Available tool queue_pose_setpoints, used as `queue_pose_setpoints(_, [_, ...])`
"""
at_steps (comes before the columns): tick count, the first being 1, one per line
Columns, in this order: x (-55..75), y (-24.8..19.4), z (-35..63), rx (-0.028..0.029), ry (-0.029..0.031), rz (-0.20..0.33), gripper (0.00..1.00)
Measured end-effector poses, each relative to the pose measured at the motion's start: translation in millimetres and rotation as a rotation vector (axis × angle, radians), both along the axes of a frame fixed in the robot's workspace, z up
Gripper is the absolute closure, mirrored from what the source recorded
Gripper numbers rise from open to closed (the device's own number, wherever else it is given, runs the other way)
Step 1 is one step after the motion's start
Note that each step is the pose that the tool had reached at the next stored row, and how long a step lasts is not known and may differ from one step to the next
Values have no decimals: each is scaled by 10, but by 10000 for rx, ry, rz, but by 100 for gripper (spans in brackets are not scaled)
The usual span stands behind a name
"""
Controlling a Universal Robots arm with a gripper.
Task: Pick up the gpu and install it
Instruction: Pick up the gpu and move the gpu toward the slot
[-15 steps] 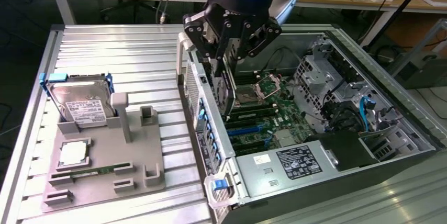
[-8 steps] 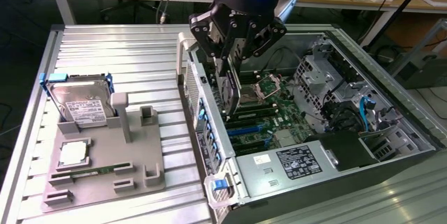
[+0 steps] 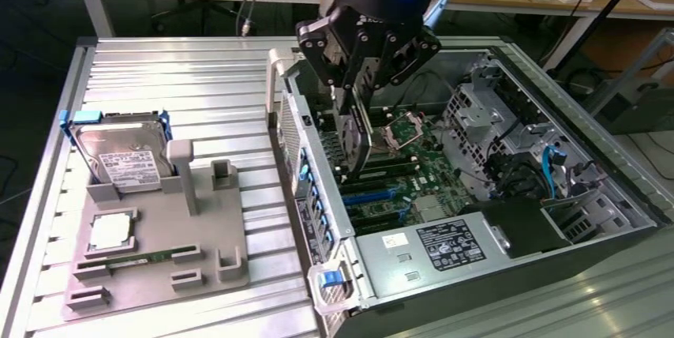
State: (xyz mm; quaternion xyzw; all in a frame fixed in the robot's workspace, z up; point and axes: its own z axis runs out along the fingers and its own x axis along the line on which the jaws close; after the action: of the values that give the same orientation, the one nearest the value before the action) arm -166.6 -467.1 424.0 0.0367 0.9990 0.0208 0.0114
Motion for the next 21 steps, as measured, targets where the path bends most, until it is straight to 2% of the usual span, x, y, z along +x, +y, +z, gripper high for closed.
queue_pose_setpoints(21, [266,0,0,0,0,0,73])
